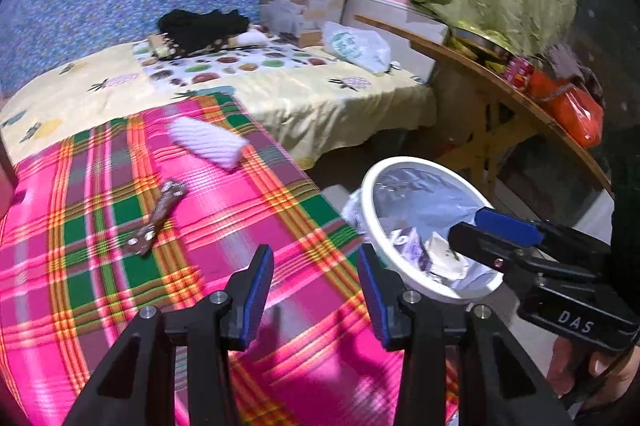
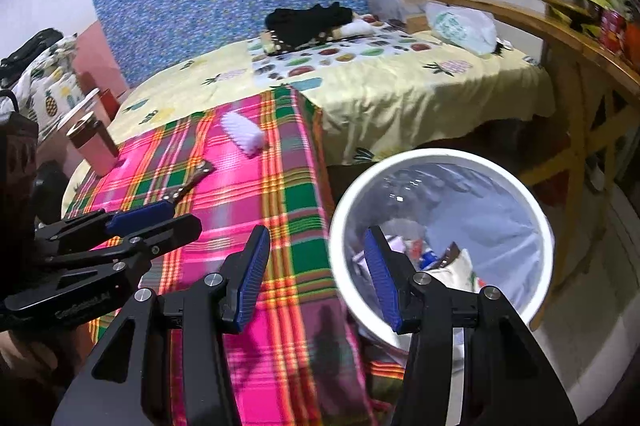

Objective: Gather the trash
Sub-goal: 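Move both grippers back over the bed toward the remaining trash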

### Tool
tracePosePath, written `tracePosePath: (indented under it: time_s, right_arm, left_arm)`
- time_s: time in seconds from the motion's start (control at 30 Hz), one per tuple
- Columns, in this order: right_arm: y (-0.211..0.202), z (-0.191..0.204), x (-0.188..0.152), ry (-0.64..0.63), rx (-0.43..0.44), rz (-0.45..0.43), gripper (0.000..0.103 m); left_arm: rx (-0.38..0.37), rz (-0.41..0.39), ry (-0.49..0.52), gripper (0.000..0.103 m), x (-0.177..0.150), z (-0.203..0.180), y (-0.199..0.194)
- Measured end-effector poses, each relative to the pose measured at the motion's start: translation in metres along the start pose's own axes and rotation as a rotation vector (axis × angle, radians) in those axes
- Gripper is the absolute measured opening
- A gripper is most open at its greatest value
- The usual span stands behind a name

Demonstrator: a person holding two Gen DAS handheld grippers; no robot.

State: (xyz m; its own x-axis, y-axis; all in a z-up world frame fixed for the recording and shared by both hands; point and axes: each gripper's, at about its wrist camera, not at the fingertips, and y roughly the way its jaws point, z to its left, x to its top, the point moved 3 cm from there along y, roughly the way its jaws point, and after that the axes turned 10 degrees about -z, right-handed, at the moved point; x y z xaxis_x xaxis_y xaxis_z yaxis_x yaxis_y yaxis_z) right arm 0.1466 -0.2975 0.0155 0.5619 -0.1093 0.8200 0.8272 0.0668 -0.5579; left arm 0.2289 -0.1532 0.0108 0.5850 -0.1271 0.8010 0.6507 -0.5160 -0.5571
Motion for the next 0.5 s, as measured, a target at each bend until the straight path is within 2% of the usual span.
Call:
tracePosePath:
  time_s: [0.5]
  right_arm:
    - [0.018,0.049,0.001,-0.090,0.064,0.036,0.050]
  left_arm:
    - [0.081,-0.023,-0.070,0.043,-0.008,0.058,-0.017]
